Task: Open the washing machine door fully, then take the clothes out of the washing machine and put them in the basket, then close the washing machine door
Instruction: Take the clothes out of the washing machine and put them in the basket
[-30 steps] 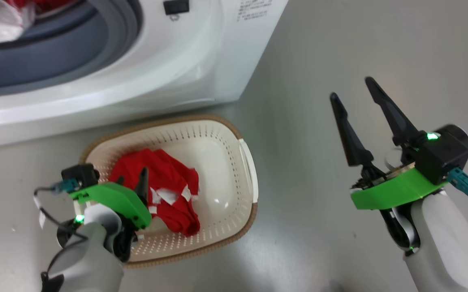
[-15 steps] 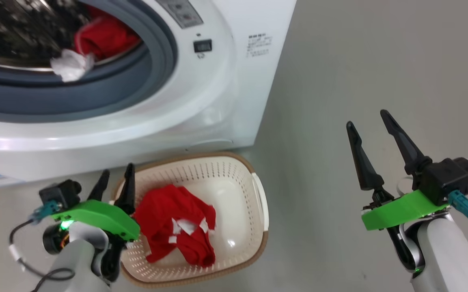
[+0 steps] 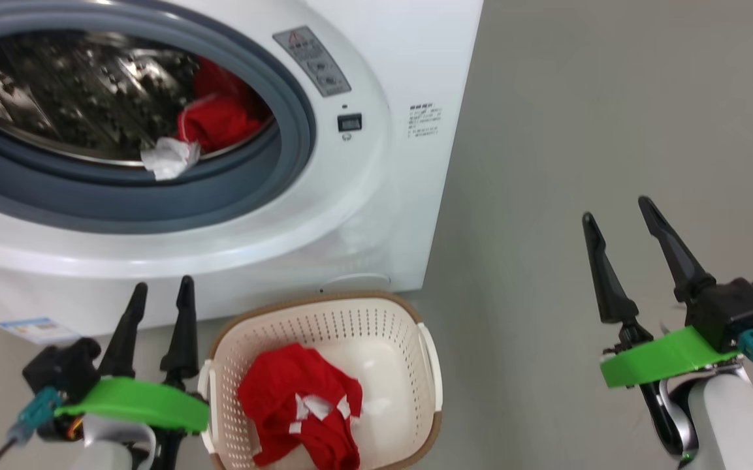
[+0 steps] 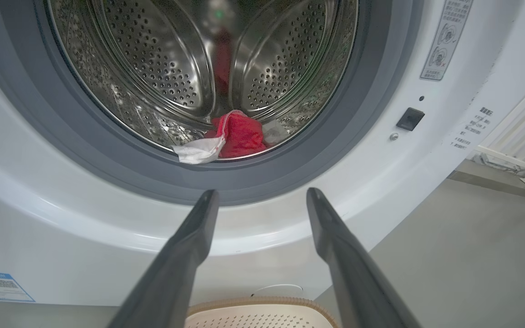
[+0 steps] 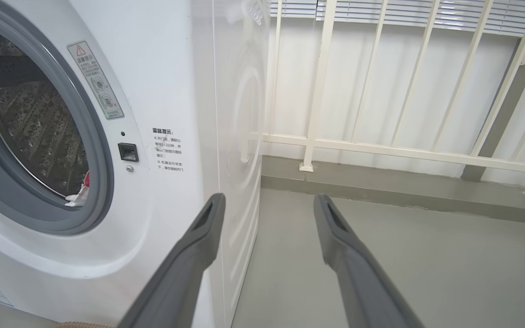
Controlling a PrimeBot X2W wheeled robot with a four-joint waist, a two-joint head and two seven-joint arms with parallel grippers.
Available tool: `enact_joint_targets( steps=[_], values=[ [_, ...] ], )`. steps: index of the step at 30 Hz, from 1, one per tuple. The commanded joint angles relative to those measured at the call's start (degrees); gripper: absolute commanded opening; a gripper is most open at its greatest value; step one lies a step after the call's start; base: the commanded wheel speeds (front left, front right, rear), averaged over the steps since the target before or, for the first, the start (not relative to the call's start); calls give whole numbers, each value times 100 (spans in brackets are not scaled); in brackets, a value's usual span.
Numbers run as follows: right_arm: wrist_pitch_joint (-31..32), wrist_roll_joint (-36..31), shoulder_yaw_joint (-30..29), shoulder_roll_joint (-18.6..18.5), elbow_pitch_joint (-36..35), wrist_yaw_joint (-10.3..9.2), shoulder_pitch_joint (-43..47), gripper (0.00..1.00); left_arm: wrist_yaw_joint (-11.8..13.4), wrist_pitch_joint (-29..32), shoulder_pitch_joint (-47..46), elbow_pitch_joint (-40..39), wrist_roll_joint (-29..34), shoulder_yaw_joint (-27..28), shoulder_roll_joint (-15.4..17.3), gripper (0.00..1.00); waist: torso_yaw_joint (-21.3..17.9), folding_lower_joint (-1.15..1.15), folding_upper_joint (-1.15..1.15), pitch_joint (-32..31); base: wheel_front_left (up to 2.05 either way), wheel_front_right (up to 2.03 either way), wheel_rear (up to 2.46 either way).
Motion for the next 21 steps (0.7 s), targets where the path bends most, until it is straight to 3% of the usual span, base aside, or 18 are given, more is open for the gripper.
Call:
enact_joint_targets(
  steps=[1, 10, 21],
  values=[
    [-36, -72, 63, 15, -149, 26, 71, 100, 17, -69, 121, -293, 177, 235, 99, 100, -31, 0, 0, -249, 0, 0, 0],
    [-36, -144, -265, 51, -333, 26, 502, 100, -2, -70, 871, -1361, 823, 576, 31, 100, -66, 0, 0, -633, 0, 0, 0],
    [-36, -78, -149, 76, -527, 26, 914, 100, -26, -70, 1588, -1845, 1102, 862, 18, 100, -162, 0, 0, -1089, 0, 0, 0]
  ],
)
